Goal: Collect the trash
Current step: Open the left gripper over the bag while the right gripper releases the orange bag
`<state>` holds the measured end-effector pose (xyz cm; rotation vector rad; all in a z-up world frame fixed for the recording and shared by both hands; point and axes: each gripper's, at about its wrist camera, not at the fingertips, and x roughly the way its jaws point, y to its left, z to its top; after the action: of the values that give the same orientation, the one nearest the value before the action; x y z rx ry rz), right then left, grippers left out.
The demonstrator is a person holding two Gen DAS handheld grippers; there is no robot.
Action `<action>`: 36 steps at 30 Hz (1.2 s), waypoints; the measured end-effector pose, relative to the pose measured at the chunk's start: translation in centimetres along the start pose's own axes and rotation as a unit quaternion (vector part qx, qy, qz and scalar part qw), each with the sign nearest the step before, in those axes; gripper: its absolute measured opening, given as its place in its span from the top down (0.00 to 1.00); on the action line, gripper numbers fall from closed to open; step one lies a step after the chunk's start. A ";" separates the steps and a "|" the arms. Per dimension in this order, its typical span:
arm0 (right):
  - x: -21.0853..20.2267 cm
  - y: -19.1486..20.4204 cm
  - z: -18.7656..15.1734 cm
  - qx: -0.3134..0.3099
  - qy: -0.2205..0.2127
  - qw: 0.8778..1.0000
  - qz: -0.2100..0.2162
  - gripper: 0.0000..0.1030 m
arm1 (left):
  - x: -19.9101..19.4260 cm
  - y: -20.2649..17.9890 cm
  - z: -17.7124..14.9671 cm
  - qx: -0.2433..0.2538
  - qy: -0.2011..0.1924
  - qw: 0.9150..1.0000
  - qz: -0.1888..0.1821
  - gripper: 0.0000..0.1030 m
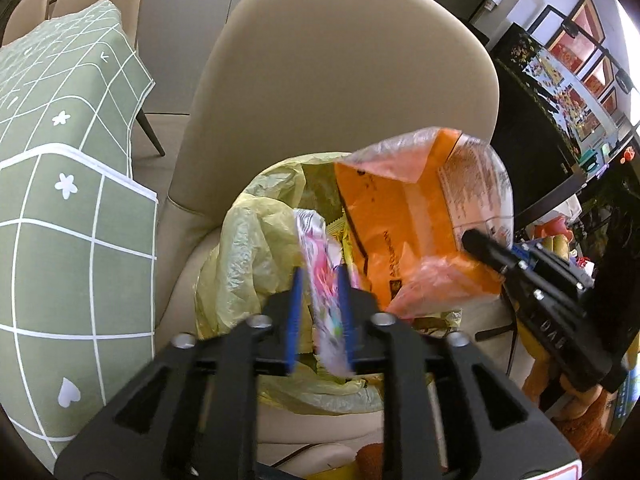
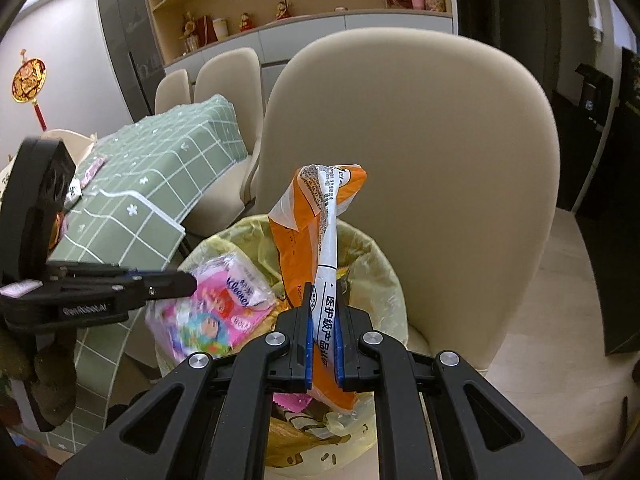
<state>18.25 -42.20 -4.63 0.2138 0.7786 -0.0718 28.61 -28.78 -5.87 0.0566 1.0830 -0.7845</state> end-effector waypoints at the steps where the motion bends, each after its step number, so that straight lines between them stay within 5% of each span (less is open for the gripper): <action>1: 0.2 0.1 -0.1 -0.001 0.001 1.000 0.001 0.91 | 0.0 -0.1 0.1 0.002 -0.002 1.000 0.003 0.77; 19: 8.8 2.4 -3.2 0.006 0.131 0.991 0.038 0.91 | -4.6 0.4 -1.6 0.026 -0.028 0.998 0.041 0.61; 36: 2.3 3.9 -1.1 0.002 0.053 0.999 0.003 0.84 | -10.4 3.5 -4.5 0.012 -0.075 0.997 0.036 0.50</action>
<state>19.68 -38.16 -6.40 0.2240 0.8844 -0.0569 24.83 -18.70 -0.87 0.0560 0.9251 -0.7264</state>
